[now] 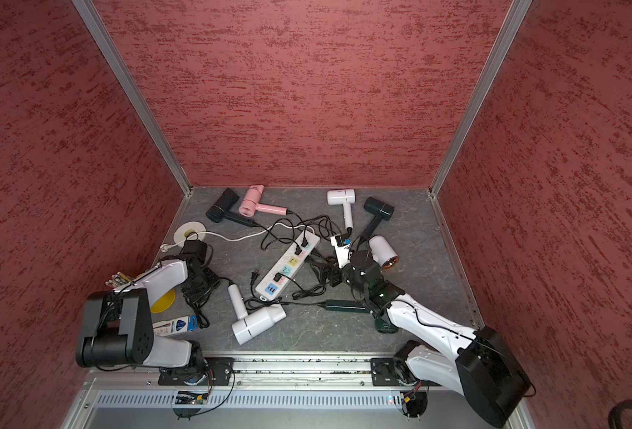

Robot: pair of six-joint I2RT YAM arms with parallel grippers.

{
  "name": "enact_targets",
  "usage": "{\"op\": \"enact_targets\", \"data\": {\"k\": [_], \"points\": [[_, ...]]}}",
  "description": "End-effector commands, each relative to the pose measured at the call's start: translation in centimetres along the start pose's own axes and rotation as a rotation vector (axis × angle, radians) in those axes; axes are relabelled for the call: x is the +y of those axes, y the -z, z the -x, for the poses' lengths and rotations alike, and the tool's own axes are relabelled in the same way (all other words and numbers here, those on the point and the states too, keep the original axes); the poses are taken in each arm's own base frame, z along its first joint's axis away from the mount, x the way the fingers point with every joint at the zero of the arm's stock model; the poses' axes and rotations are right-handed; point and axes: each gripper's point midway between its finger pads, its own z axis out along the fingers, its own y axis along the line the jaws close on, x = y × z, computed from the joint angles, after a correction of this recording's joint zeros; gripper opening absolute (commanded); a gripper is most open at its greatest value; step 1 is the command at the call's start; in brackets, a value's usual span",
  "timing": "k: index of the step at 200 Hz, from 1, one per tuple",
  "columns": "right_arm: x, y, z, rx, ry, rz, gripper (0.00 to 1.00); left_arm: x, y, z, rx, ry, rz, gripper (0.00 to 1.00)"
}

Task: Charge the blow dryers
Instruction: Pick up the plug from the center of the board.

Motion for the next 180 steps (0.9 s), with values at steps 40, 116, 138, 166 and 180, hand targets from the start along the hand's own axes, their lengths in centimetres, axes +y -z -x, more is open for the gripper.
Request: {"op": "enact_targets", "data": {"k": [40,116,138,166,180], "points": [[0.3,0.0,0.8,-0.025,0.015,0.016,1.00,-1.7,0.7,1.0,-0.024,-0.034,-0.046,0.12],[0.5,0.3,1.1,-0.039,0.017,0.020,1.00,-3.4,9.0,2.1,-0.198,-0.126,-0.101,0.00],[0.7,0.4,1.1,-0.046,0.022,0.031,1.00,-4.9,12.2,1.9,-0.231,-0.182,-0.171,0.00],[0.9,0.6,1.2,-0.060,0.031,0.048,1.00,-6.6,16.3,1.6,-0.256,-0.250,-0.244,0.00],[1.4,0.7,1.4,-0.070,0.039,0.073,1.00,-7.5,18.0,1.4,-0.251,-0.266,-0.305,0.00]]}}
